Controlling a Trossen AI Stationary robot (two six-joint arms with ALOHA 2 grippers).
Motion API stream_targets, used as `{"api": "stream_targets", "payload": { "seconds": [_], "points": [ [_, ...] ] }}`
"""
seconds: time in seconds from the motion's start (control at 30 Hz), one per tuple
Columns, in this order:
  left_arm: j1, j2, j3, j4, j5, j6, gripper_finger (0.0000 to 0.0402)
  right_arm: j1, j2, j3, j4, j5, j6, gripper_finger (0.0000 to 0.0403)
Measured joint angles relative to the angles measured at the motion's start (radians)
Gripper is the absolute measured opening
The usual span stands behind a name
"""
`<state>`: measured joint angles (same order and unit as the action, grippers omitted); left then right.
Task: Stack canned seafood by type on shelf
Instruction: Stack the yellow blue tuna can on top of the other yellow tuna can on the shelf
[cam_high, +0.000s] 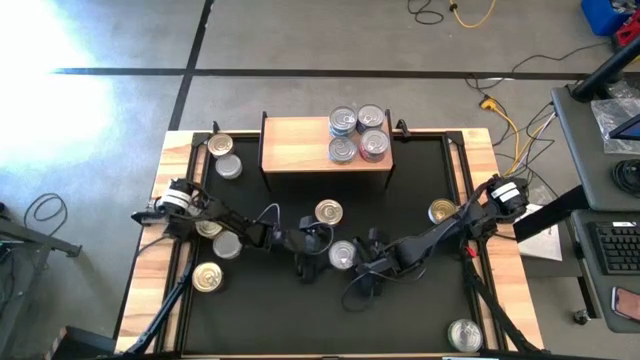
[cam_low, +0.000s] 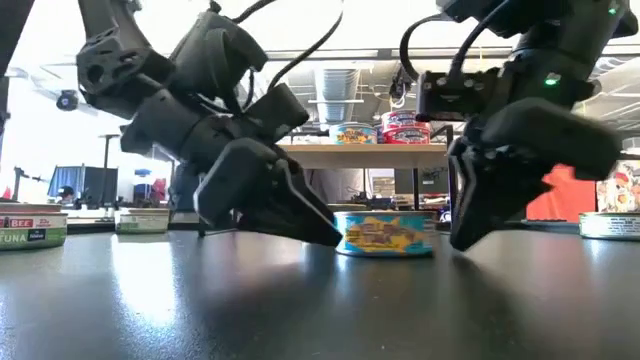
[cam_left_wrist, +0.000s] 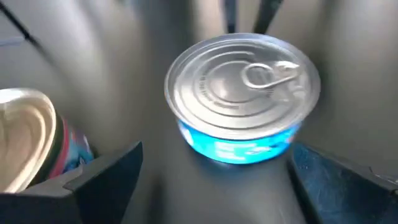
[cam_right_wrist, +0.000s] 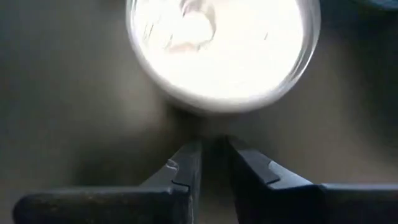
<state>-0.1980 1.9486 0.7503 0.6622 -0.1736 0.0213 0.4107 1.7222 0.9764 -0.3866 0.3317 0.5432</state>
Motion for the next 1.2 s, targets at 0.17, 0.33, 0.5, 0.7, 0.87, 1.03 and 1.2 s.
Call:
{"api": "stream_targets", "payload": {
  "seconds": [0.17, 0.33, 0.5, 0.7, 0.87, 1.03, 1.2],
  "points": [
    [0.011, 0.045, 0.016, 0.007, 0.024, 0.023, 0.0398, 0.001, 0.0, -0.002, 0.002, 0.006, -0.038, 0.0069],
    [0.005, 0.082, 0.046, 0.017, 0.028, 0.018, 0.0398, -0.001, 0.0, -0.005, 0.0, 0.032, -0.09, 0.0078],
    [-0.022, 0.089, 0.091, -0.012, 0.034, 0.023, 0.0398, -0.012, 0.0, -0.005, 0.006, 0.131, -0.112, 0.0121],
    [-0.029, 0.091, 0.145, -0.096, 0.033, 0.0, 0.0398, -0.025, 0.001, -0.008, 0.053, 0.151, -0.196, 0.019],
    [-0.031, 0.091, 0.158, -0.105, 0.041, -0.013, 0.0398, -0.027, 0.002, -0.011, 0.082, 0.159, -0.248, 0.0238],
    [-0.031, 0.093, 0.157, -0.089, 0.049, -0.007, 0.0399, -0.027, 0.002, -0.011, 0.086, 0.164, -0.283, 0.0271],
    [-0.039, 0.111, 0.152, -0.025, 0.052, -0.024, 0.0399, -0.027, 0.002, -0.013, 0.102, 0.166, -0.33, 0.0289]
  ]
}}
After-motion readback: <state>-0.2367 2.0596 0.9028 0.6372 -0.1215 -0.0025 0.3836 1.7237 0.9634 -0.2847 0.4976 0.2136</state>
